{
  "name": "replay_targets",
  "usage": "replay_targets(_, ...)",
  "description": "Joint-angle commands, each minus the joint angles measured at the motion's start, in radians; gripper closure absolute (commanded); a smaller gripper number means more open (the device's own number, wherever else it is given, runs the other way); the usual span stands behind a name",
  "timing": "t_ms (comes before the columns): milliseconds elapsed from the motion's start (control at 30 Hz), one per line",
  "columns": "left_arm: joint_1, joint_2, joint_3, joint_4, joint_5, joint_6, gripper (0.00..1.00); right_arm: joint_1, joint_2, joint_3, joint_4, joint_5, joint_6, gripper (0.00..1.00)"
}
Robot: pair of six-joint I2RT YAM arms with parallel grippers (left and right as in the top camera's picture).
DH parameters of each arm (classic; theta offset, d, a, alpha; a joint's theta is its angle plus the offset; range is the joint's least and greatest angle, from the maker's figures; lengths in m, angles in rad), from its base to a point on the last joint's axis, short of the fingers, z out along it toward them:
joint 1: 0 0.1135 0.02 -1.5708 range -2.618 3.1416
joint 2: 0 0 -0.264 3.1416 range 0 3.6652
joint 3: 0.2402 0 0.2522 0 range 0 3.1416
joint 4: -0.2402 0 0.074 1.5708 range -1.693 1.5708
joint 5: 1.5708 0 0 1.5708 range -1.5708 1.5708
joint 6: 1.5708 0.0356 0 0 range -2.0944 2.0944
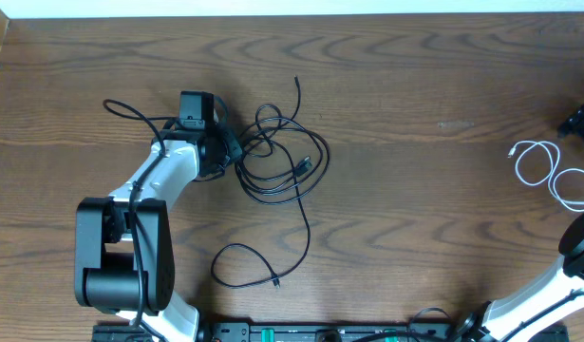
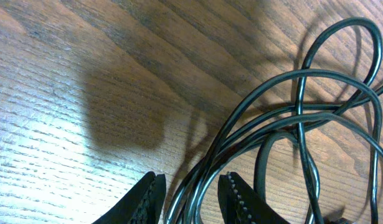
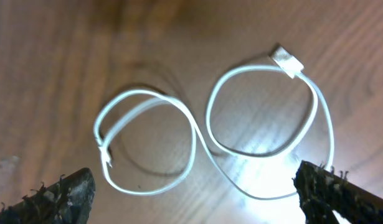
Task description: Untangle cables
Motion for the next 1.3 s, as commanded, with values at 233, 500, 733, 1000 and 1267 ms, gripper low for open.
replay_targets(233,-0.002,0.007,-0.001,-0.003,0.005,0.006,0.67,-0.006,-0.002,-0.100,-0.034,0.093,0.003,0.99)
replay_targets(500,-0.002,0.007,-0.001,-0.003,0.005,0.006,0.67,-0.025,-0.002,-0.311,0.143,0.114,0.010,0.47)
replay_targets(733,-0.002,0.007,-0.001,-0.003,0.009,0.006,0.67,-0.023,-0.002,-0.437,0.355,-0.035,0.010,0.78)
replay_targets(1000,-0.002,0.007,-0.001,-0.003,0.009,0.006,0.67,-0.016,-0.002,-0.542,0.599,-0.098,0.010,0.99)
replay_targets(1267,-0.002,0.007,-0.001,-0.002,0.008,0.006,0.67,-0.011,-0.003,-0.595,0.856,-0.251,-0.003,0.95)
